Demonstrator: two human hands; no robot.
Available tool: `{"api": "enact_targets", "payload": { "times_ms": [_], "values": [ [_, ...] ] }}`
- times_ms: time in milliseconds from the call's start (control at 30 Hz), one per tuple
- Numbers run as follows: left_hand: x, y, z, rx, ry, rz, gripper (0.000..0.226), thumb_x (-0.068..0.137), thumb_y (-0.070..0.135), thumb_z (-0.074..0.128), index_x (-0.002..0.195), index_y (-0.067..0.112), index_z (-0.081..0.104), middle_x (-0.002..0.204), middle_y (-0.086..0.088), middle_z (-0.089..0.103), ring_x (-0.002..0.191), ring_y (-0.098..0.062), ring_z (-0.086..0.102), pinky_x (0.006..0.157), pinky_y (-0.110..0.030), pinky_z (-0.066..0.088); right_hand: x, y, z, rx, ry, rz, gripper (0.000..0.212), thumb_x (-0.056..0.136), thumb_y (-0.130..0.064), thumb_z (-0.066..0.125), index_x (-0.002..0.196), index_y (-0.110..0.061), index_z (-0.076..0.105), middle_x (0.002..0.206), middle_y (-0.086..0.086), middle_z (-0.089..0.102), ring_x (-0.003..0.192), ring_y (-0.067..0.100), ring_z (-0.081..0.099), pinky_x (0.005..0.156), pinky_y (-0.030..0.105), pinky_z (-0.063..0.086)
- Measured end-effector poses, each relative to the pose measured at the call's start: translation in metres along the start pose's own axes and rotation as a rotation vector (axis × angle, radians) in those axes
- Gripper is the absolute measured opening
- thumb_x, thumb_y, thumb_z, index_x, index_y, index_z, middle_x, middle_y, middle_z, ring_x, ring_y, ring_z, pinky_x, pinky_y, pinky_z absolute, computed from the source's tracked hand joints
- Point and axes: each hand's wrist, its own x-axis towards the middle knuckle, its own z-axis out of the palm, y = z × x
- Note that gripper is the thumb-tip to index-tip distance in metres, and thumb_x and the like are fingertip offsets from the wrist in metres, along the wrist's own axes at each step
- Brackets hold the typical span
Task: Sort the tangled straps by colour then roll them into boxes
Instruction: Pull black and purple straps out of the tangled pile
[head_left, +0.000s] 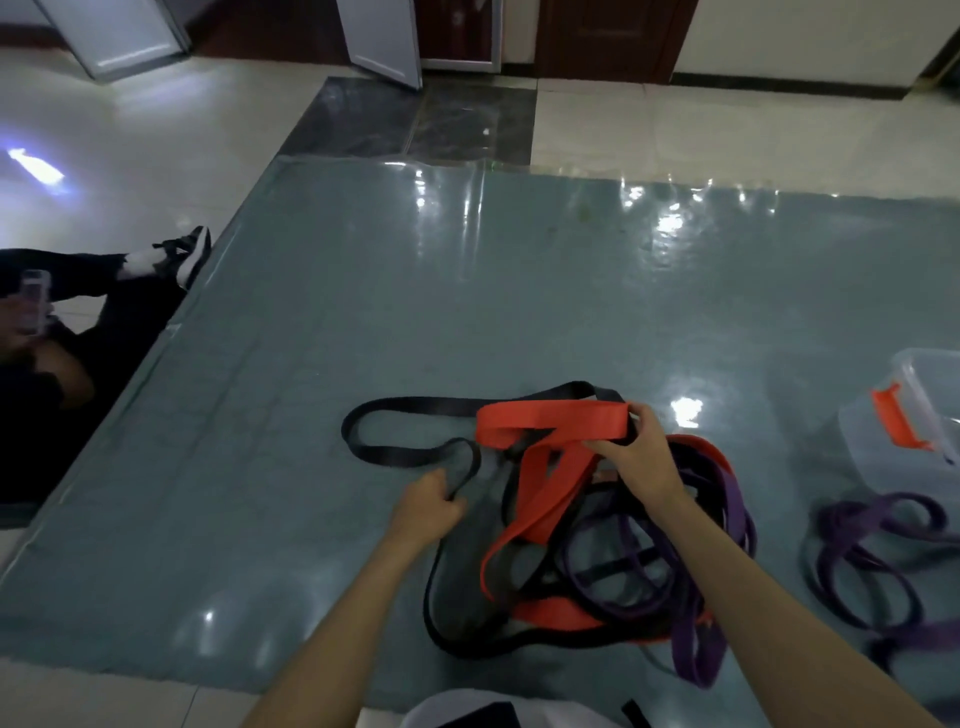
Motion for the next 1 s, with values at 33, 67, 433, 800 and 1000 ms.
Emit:
{"api": "enact_targets", "payload": {
  "times_ms": [33,67,433,800,1000],
  "values": [
    [-0.004,-0.003,-0.009,-0.12,0.064,-0.057,0.026,0.089,0.021,0.069,0.072,0.018,0.05,0.069,-0.003,0.059,0.072,-0.028,0.063,0.067,-0.035,0.049,0.0,-0.002,0.005,-0.033,-0.007,-0.032,0.068,0.083,-0.009,0.085,0.138,-0.009,0.045,0.124,0.006,0.06,0.088,0.008,0.067,0.057,0.02,0.059],
    [-0.008,-0.008,-0.018,-0.252,0.115,-0.12,0.034,0.09,0.018,0.07,0.068,0.018,0.044,0.063,-0.004,0.054,0.064,-0.028,0.062,0.064,-0.036,0.051,0.0,-0.002,0.012,-0.056,-0.015,-0.06,0.072,0.083,-0.013,0.086,0.141,-0.01,0.044,0.125,0.004,0.059,0.093,0.008,0.066,0.062,0.02,0.059],
    [-0.068,-0.013,-0.088,-1.197,0.176,-0.196,0.017,0.1,0.027,0.068,0.102,0.012,0.061,0.059,-0.004,0.045,0.05,-0.02,0.049,0.063,-0.037,0.06,-0.004,0.01,0.088,-0.44,-0.431,-0.298,0.082,0.082,-0.003,0.083,0.153,-0.016,0.045,0.131,-0.006,0.065,0.122,0.009,0.062,0.1,0.02,0.048],
    [-0.078,-0.018,-0.082,-0.92,0.673,-0.236,0.031,0.109,0.036,0.043,0.124,0.011,0.052,0.115,-0.011,0.068,0.067,-0.021,0.07,0.059,-0.034,0.058,-0.04,0.017,0.046,-0.142,-0.466,0.074,0.036,0.107,-0.031,0.055,0.094,0.003,0.058,0.042,0.012,0.042,0.048,0.035,0.067,0.046,0.027,0.05],
    [-0.072,0.046,-0.101,-0.727,0.649,0.155,0.027,0.107,0.041,0.052,0.1,0.015,0.057,0.09,0.004,0.057,0.074,0.002,0.056,0.068,-0.016,0.045,-0.049,0.012,0.01,0.037,-0.382,0.106,0.02,0.109,-0.019,0.048,0.113,-0.013,0.066,0.083,0.021,0.077,0.081,0.034,0.076,0.081,0.044,0.056]
  ]
}}
